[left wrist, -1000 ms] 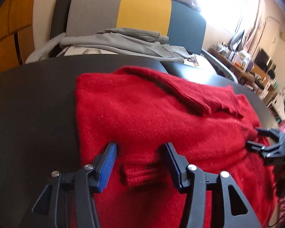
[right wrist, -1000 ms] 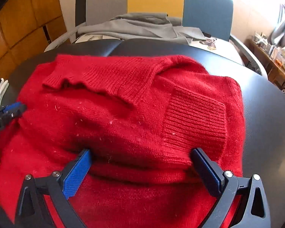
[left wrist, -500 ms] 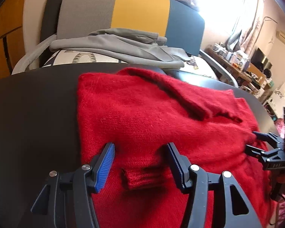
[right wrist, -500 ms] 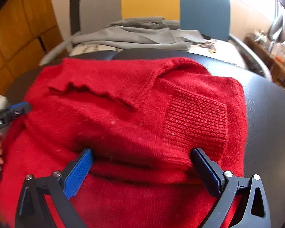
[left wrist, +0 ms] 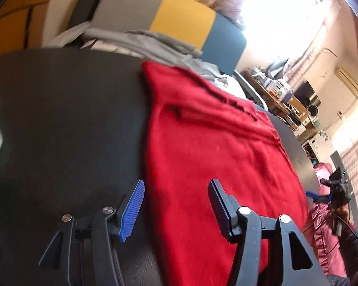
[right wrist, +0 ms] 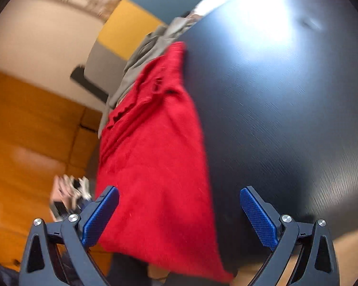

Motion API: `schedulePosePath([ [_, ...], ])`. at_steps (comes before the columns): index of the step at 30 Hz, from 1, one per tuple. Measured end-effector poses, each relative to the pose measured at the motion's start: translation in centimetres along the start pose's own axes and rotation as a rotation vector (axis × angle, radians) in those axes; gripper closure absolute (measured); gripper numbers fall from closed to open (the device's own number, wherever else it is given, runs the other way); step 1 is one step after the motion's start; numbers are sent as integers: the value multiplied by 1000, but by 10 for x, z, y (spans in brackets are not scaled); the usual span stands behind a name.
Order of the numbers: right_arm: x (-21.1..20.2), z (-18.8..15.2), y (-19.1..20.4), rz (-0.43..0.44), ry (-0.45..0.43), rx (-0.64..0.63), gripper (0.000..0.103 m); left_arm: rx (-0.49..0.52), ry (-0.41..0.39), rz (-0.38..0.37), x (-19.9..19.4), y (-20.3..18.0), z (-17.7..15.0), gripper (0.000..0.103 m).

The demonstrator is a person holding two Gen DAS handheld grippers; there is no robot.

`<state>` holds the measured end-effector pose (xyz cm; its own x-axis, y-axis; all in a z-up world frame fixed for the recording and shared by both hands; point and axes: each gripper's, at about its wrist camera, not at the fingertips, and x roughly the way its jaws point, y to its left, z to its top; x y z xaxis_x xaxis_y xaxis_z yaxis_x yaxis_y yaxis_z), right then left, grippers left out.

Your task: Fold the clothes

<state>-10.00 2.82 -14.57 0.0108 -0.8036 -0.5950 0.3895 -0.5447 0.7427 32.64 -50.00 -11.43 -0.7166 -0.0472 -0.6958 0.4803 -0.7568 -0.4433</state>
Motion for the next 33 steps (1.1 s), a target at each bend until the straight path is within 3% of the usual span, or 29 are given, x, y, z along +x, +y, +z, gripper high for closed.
schedulePosePath([
  [2,-4,-11,-12,89,-20,49,0,-43,17,11,-7,9,-17,46],
  [5,7,-24,-11,195,22,61,0,-101,45,10,-14,19,-36,46],
  [9,24,-33,5,245,53,14,0,-139,45,-43,-27,24,-60,46],
  [11,33,-37,15,230,83,-34,4,-140,54,-80,-30,23,-67,46],
  [14,47,-41,24,191,139,-76,36,-122,69,-120,-30,17,-75,46],
  [16,55,-45,23,154,168,-80,73,-87,78,-132,-26,7,-79,46],
  [18,62,-49,17,136,184,-68,84,-63,84,-143,-22,-1,-81,46],
  [23,65,-51,9,170,186,-46,84,-39,82,-156,-13,-19,-84,46],
  [26,61,-54,13,164,180,-88,83,-75,88,-153,-11,-19,-82,47],
  [28,60,-56,18,145,178,-132,83,-122,102,-130,-8,-14,-79,67],
  [29,59,-57,21,131,179,-156,83,-150,112,-109,-5,-10,-77,98],
  [33,60,-56,36,61,200,-206,83,-216,137,-123,0,-1,-74,96],
])
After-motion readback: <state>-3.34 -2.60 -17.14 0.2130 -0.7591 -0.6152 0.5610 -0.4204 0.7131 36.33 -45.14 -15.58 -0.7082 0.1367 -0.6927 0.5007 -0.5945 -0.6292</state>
